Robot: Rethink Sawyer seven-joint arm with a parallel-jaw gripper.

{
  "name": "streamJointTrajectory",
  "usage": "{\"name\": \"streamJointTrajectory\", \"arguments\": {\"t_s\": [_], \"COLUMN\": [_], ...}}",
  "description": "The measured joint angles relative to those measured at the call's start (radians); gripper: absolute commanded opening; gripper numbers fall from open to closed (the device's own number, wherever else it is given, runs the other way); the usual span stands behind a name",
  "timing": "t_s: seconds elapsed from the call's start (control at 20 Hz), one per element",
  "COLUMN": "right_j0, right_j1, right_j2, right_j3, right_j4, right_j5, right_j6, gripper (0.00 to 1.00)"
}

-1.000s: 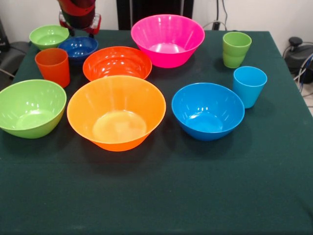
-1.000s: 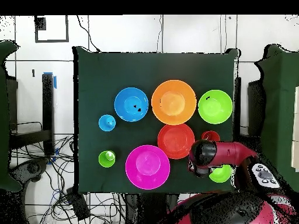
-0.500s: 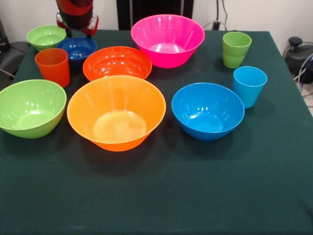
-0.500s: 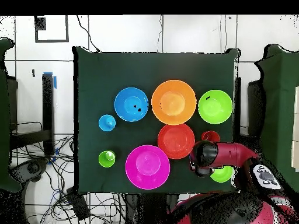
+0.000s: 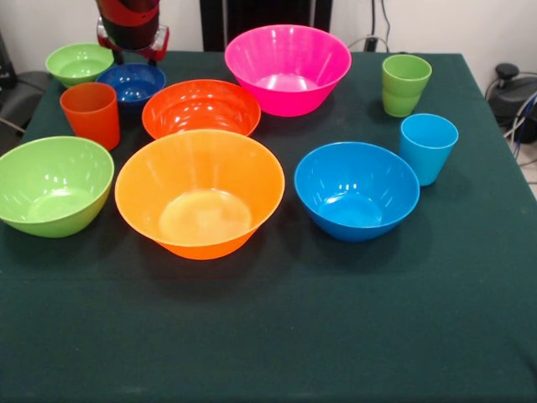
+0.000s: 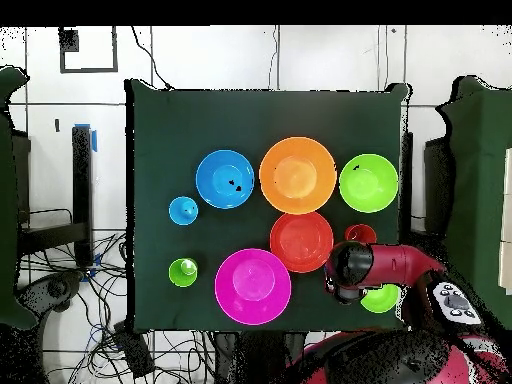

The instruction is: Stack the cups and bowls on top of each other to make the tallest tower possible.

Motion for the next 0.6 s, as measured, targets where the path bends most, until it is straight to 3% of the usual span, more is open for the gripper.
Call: {"name": "streamJointTrajectory", "arguments": {"t_s": [0.6], "right_j0": [0.038], "right_j1": [-0.043], "right_j2": [-0.024], "right_j3": [0.005], "right_j4": [0.001], "right_j5": [0.0], "right_j6": [0.0], "gripper": [1.0]}}
